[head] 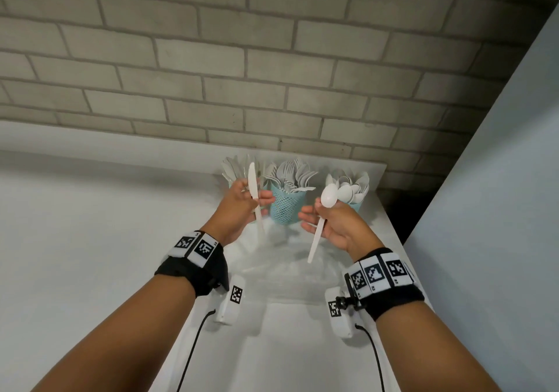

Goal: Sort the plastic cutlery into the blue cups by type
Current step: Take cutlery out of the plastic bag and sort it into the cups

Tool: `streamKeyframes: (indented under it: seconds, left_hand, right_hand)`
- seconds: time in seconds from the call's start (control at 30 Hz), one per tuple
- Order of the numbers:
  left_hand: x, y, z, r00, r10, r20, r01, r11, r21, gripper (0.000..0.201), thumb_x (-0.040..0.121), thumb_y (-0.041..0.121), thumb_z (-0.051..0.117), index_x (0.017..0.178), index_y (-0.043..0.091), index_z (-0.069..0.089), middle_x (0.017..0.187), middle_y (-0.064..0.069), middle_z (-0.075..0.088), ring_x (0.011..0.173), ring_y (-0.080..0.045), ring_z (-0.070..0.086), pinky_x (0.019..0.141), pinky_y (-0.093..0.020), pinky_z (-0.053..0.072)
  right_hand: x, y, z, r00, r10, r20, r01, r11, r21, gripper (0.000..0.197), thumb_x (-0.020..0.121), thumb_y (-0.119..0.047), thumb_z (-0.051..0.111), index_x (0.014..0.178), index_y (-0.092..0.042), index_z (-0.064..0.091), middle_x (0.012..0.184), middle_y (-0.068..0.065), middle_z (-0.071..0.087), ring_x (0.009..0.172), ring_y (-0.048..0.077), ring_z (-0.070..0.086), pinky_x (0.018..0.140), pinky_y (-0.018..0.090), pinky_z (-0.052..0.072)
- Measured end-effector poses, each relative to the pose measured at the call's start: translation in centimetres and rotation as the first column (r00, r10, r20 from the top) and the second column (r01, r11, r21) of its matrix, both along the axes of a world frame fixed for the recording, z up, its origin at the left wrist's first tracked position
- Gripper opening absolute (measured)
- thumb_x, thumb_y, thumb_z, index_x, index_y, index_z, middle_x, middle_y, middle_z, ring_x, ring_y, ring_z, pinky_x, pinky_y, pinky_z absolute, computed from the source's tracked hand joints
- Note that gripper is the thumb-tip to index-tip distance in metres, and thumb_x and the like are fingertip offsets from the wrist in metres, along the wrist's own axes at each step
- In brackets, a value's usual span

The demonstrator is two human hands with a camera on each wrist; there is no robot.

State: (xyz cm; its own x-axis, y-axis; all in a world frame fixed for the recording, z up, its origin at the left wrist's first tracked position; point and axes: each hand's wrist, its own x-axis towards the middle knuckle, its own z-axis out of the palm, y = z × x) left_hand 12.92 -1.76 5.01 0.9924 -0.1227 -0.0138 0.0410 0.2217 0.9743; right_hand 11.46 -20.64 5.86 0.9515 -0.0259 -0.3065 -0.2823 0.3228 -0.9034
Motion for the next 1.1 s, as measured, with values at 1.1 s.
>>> streamKeyframes:
  seconds: [1.1]
  left_hand:
    - [8.4, -0.5, -0.9, 0.846, 0.129, 0.517, -0.533, 0.195, 0.823, 0.035, 0.096, 0.028, 0.045, 0.101, 0.002, 0.067, 0.129, -0.013, 0.051, 0.122, -0.036, 0.034, 0.094, -0.042, 0.027]
  right_hand:
    - [9.4, -5.9, 0.3, 0.842, 0.134, 0.522, 0.473, 0.282, -0.835, 0.035, 0.091, 0.006, 0.04, 0.118, -0.004, 0.06, 0.119, 0.018, 0.057, 0.111, 0.03, 0.055, 0.089, 0.023, 0.041]
